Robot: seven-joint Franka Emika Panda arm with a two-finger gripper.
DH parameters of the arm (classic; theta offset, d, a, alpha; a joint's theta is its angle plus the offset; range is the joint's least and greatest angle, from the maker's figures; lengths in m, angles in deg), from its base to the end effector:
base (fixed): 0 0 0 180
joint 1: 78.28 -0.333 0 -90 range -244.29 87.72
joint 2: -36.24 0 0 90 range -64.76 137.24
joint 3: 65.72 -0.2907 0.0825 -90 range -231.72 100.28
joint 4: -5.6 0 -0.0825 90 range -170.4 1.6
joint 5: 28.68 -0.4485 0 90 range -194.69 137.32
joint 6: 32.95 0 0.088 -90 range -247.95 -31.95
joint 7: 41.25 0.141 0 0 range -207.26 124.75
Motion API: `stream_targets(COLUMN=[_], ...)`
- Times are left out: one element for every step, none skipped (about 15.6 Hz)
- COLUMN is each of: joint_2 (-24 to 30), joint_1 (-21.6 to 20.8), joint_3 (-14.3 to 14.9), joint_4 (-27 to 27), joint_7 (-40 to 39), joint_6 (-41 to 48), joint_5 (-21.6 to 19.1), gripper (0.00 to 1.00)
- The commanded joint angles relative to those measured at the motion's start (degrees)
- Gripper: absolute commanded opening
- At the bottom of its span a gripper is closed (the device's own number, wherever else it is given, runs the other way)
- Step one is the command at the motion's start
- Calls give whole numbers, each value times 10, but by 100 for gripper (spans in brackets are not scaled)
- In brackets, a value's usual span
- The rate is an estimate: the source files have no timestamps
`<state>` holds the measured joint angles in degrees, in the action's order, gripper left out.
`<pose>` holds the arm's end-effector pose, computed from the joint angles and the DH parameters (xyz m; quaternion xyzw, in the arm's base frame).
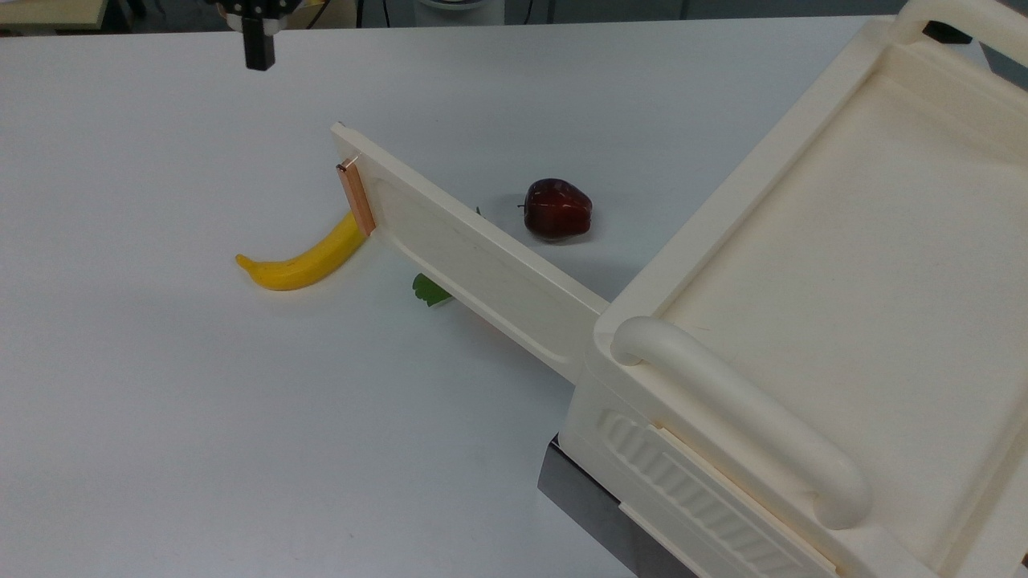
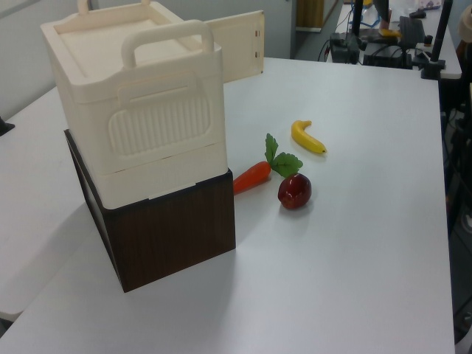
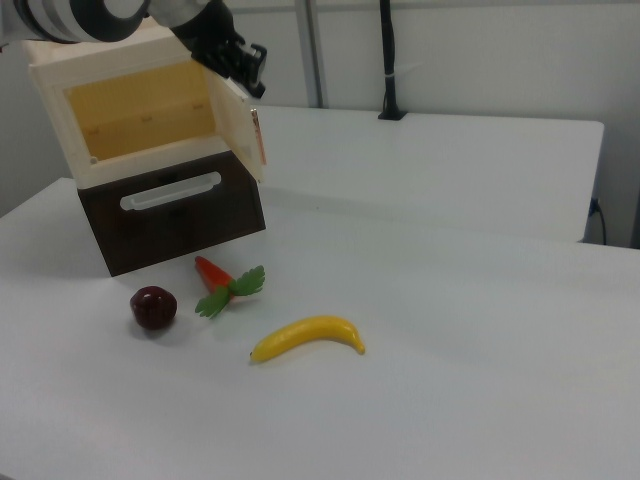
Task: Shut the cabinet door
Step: 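Raise the gripper and move it over toward the open door's free edge, then lower the gripper beside the outer face of the open door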
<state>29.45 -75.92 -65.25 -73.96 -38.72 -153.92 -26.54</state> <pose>0.7102 -0.0376 0.6568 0.9537 -0.0401 0.2974 0.0194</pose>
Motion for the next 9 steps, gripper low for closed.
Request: stream_targets(joint_2=[-23,-28,-34,-40,-48,-59,-68,-77,-84], joint_1=[-5,-5,-6,-8,-10,-11,-19,-31,-34], joint_3=[-1,-3,-4,-6,-7,-8,-8,-8,-8], joint_4=[-2,-1,-1,-2,-2,-1,0,0,0], joint_7=[34,51,66,80,97,115,140,167,193], joint_6=[-111,-131,-152,-173,-190,-204,-215,-223,-229], joint_5=[-8,-8,-8,-8,-7,-7,-7,-5,-4], gripper=[0,0,0,0,0,0,0,0,0])
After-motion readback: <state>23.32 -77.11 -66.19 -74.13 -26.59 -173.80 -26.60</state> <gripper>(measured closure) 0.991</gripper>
